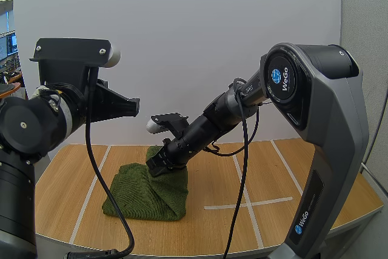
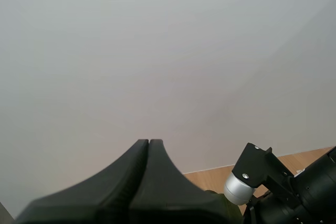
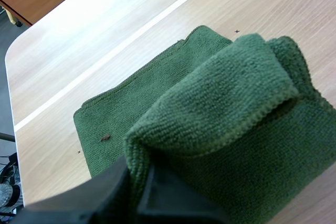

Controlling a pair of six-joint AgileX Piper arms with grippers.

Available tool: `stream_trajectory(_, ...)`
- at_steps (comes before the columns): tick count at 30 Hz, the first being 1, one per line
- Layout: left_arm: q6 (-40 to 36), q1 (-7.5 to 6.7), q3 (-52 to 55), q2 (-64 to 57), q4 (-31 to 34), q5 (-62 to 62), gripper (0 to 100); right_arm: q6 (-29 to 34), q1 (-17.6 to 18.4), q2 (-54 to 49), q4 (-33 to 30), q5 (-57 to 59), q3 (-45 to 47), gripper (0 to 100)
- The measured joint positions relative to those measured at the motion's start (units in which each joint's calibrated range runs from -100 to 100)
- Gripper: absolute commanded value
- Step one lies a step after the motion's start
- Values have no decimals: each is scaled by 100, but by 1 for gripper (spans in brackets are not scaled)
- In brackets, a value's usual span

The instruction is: Fold the towel

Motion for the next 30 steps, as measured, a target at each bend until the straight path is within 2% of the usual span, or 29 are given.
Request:
stream_trajectory(7,0,0,0,0,0,17,0,24,0,0,0,-16,0,0)
stream_trajectory(10,0,0,-13,0,179,386,0,49,0,0,0,-29,0,0)
stream_trajectory(11,0,0,-42,0,309,681,0,53,0,0,0,-35,0,0)
stream_trajectory(12,-15,0,-107,-25,561,1691,0,61,0,0,0,-50,0,0)
stream_trajectory(13,-45,0,-109,-34,592,1892,0,61,0,0,10,-72,0,0)
stream_trajectory(15,-487,0,-199,-34,995,3213,0,61,0,0,10,-152,0,0)
stream_trajectory(20,-1117,0,-240,-34,1435,4167,0,65,18,0,10,-383,0,0)
stream_trajectory(22,-1261,0,-266,-19,1631,4335,0,65,59,0,10,-454,0,0)
stream_trajectory(24,-1858,0,-310,129,2042,4790,0,73,150,0,10,-606,0,0)
stream_trajectory(30,-2086,0,-320,259,2181,4827,0,119,441,0,10,-1300,0,0)
